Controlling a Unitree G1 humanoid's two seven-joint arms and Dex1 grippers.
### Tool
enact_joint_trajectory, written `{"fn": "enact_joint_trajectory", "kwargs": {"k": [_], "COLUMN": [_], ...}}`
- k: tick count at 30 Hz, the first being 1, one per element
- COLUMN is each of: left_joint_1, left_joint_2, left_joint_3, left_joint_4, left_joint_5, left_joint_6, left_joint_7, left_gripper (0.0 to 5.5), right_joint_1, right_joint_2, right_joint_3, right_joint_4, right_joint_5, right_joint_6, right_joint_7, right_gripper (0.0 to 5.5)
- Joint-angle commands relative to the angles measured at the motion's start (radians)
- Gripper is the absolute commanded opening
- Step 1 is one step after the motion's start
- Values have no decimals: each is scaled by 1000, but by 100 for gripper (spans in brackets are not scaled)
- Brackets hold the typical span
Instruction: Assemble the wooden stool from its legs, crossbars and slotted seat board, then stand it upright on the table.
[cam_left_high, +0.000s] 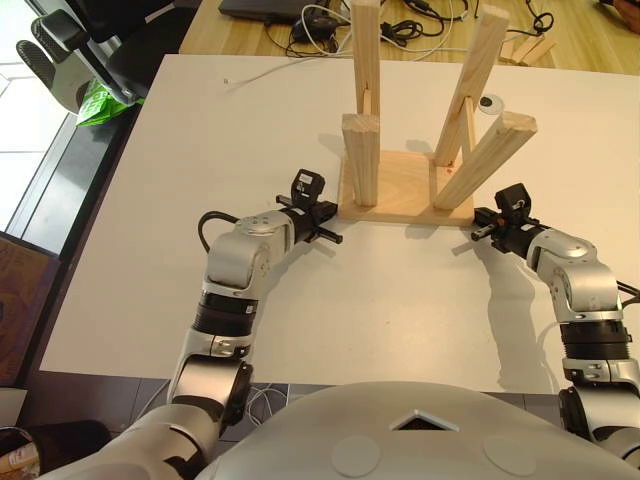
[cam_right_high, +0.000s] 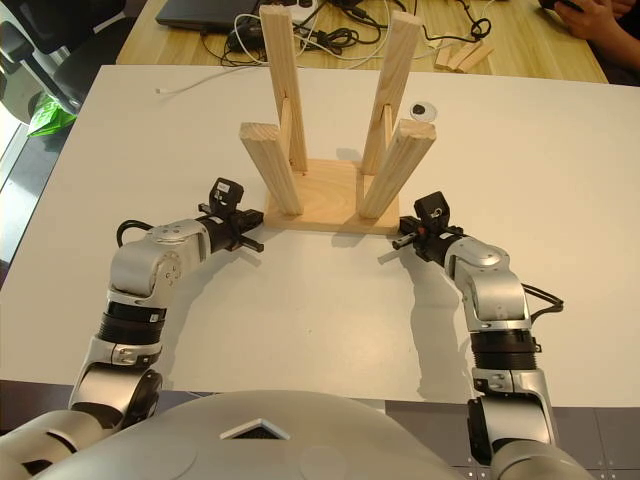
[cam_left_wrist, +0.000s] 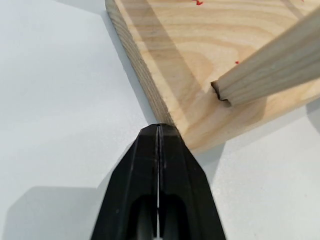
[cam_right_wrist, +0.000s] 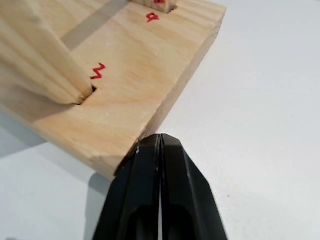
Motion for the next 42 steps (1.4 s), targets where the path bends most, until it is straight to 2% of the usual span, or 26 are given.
{"fn": "enact_joint_trajectory", "kwargs": {"k": [1, 4, 9, 13, 22, 31, 42], "left_joint_1": [3, 40, 126, 118, 54, 99, 110], "left_joint_2": [6, -3, 10, 14, -65, -126, -131], "left_joint_3": [37, 82, 94, 69, 57, 18, 60], "left_joint_4": [-15, -59, -135, -102, 58, 31, -113], "left_joint_5": [11, 41, 75, 91, 76, 39, -20], "left_joint_6": [-8, -37, -68, -113, -214, -180, -89], "left_joint_7": [23, 95, 138, 118, 75, 36, 20], "left_gripper": [0, 0, 0, 0, 0, 0, 0], "right_joint_1": [-2, -19, 36, 56, 43, 40, 34], "right_joint_2": [6, 18, 48, 62, 97, 150, 171], "right_joint_3": [4, -22, -33, -26, 0, 10, -31], "right_joint_4": [-15, -31, -117, -129, -101, -153, -319], "right_joint_5": [4, -4, -3, -15, -18, 27, 138], "right_joint_6": [23, 44, 88, 97, 91, 130, 266], "right_joint_7": [-8, -64, -140, -172, -187, -180, -145], "right_gripper": [5, 5, 5, 5, 5, 5, 5]}}
